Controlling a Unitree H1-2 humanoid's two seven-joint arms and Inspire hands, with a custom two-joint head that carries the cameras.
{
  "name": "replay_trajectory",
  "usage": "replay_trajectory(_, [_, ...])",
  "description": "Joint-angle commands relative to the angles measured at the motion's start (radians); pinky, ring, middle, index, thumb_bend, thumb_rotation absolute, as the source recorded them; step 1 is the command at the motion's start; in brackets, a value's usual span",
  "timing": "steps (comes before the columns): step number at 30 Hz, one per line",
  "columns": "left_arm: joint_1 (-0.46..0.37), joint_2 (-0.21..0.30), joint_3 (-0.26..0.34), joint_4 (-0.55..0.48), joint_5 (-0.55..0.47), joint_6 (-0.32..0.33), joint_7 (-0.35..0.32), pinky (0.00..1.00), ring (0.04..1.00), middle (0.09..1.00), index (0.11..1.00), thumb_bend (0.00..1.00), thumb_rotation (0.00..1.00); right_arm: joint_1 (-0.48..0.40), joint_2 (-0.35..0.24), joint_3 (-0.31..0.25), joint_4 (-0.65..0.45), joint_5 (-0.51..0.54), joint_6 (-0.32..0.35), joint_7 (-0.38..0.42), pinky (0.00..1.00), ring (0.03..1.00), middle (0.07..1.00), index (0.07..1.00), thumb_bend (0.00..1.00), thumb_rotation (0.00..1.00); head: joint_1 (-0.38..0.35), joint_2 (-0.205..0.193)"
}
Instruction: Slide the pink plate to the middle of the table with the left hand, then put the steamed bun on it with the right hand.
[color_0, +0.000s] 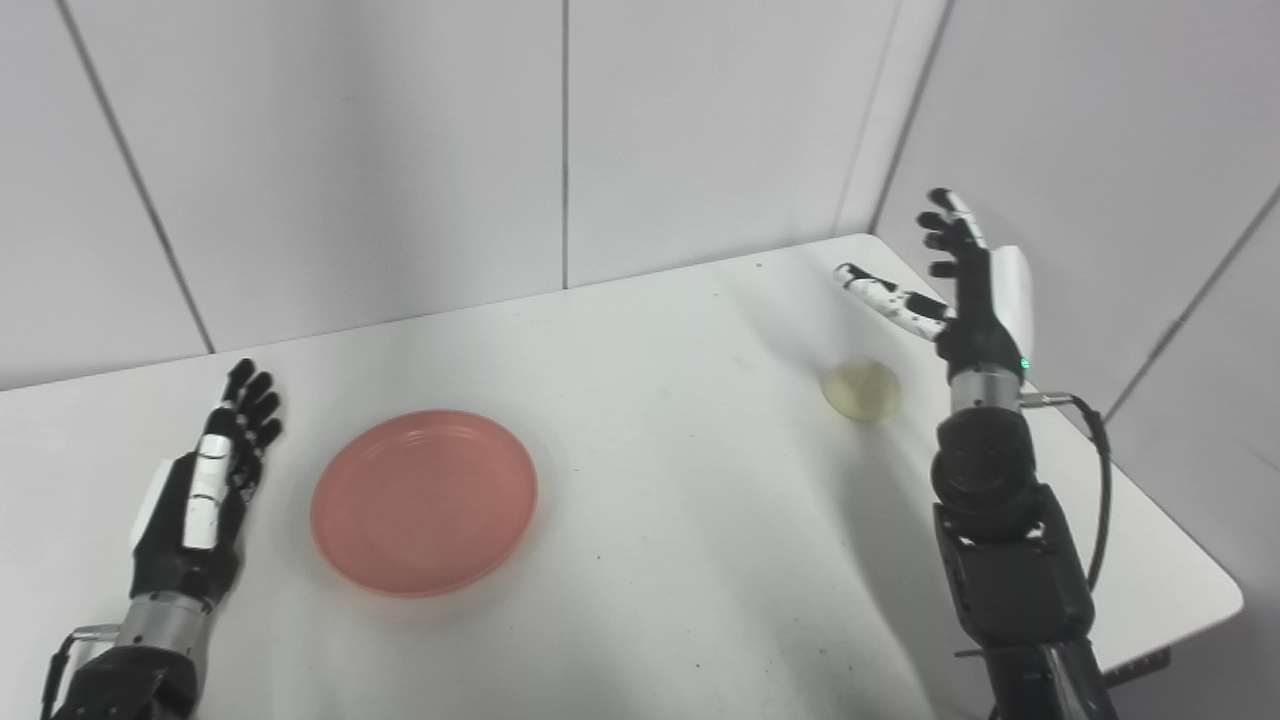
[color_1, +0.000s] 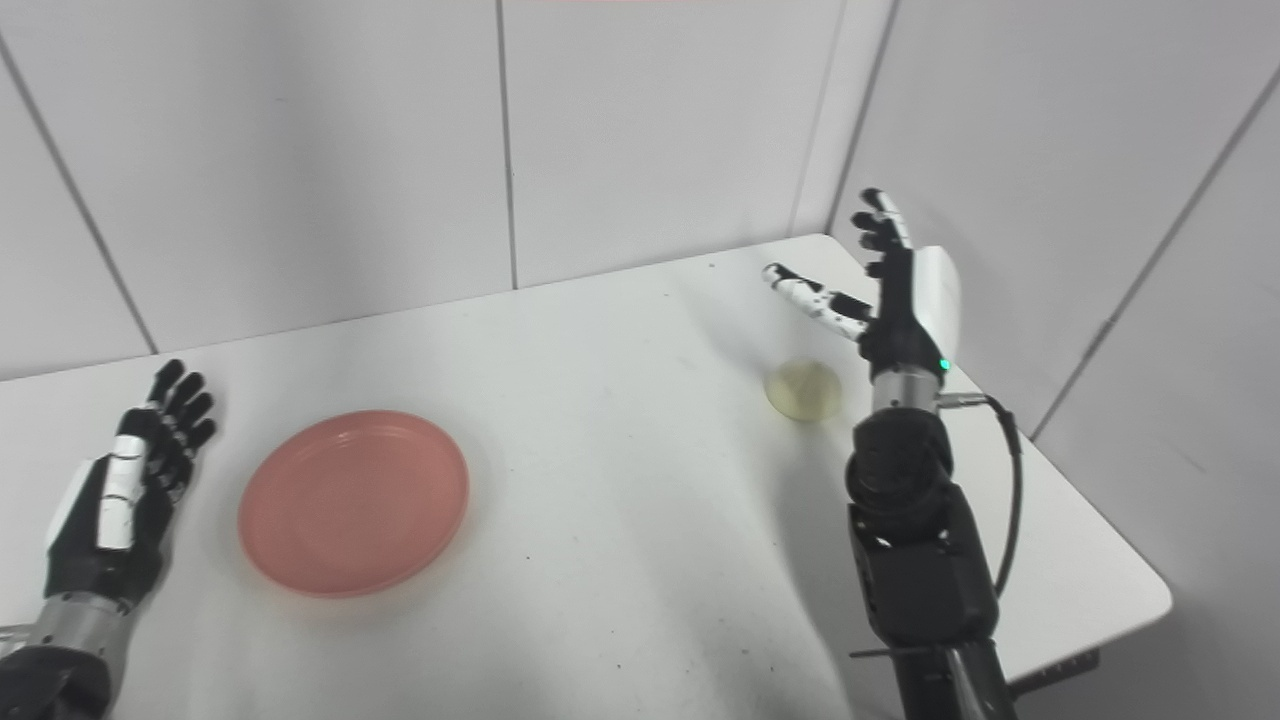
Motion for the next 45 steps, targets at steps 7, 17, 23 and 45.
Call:
replay_trajectory(7, [0.041,0.032,0.016,0.030,-0.015,-0.007,-0.037,1.00,1.000,1.000,1.000,0.56,1.00,-0.029,-0.054,0.029,-0.033,-0.031,0.105,0.053,0.70,0.806,0.843,0.831,0.77,0.28,-0.013,0.012])
replay_trajectory(17, [0.045,0.029,0.021,0.018,-0.007,0.006,-0.034,1.00,1.000,1.000,1.000,0.54,1.00,-0.018,-0.077,0.043,0.023,-0.104,0.126,0.166,0.77,0.859,0.889,0.877,0.94,0.22,-0.010,-0.018])
replay_trajectory(23, [0.033,0.025,0.011,0.040,-0.002,-0.002,-0.045,1.00,1.000,1.000,1.000,0.53,1.00,-0.012,-0.097,0.066,0.061,-0.080,0.119,0.187,0.80,0.894,0.918,0.933,0.99,0.27,-0.006,-0.027])
replay_trajectory(45, [0.044,0.010,0.009,0.018,0.019,0.000,-0.028,1.00,1.000,1.000,1.000,0.53,1.00,-0.032,-0.076,0.047,0.123,-0.303,0.126,0.348,0.80,0.930,0.953,0.913,0.96,0.18,0.008,-0.032])
